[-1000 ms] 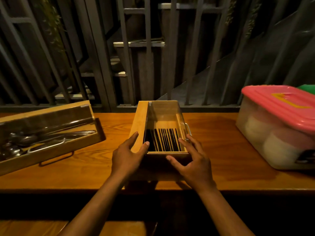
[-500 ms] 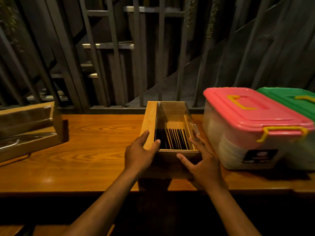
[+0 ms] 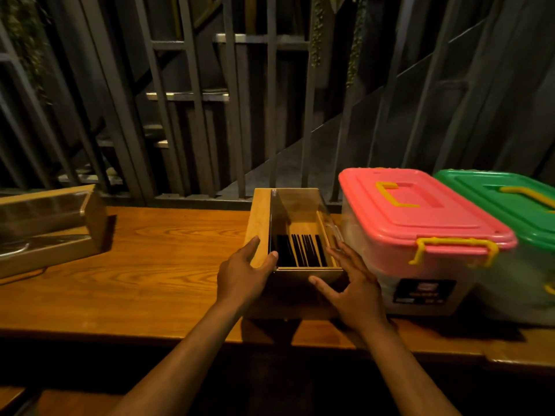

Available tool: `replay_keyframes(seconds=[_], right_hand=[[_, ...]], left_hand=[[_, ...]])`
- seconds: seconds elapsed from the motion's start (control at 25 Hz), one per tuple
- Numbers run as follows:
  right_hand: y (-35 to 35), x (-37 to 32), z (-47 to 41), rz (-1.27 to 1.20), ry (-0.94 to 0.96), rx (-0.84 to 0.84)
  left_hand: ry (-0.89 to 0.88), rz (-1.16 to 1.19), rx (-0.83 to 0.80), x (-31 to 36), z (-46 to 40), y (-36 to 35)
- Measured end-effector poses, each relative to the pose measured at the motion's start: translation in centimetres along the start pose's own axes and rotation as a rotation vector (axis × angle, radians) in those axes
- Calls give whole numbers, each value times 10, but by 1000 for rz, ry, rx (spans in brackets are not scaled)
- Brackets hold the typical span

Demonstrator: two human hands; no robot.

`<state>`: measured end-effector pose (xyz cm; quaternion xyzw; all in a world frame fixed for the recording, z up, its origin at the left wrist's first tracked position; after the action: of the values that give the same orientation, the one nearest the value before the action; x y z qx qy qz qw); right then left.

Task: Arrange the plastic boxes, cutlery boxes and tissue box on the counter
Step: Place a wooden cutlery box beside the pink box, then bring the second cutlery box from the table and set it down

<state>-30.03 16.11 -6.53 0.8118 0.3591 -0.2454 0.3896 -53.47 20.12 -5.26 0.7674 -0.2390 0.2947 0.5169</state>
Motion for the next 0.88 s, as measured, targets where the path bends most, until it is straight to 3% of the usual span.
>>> replay_keyframes(seconds=[0.6,0.76,0.88], right_hand=[[1,-5,7,35,-80,-12],[2,-13,7,174,-116,-70],[-5,-51,15,287,-72,-7]], left_hand=[[-19,10,-82,1,-4,-2],[-122,-109,-83,5,16,14],[-237,-238,-56,-10,39,54]])
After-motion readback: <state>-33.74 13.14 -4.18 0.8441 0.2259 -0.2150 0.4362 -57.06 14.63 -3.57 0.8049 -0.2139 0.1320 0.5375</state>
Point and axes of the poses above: each hand's wrist, its own z-axis away from the middle knuckle, its own y-axis out of the back of the hand, x = y × z, the point moved 6 cm from there along -z, towards the middle knuckle, and after that the axes turned 9 degrees about -z, right-handed, at the moved point
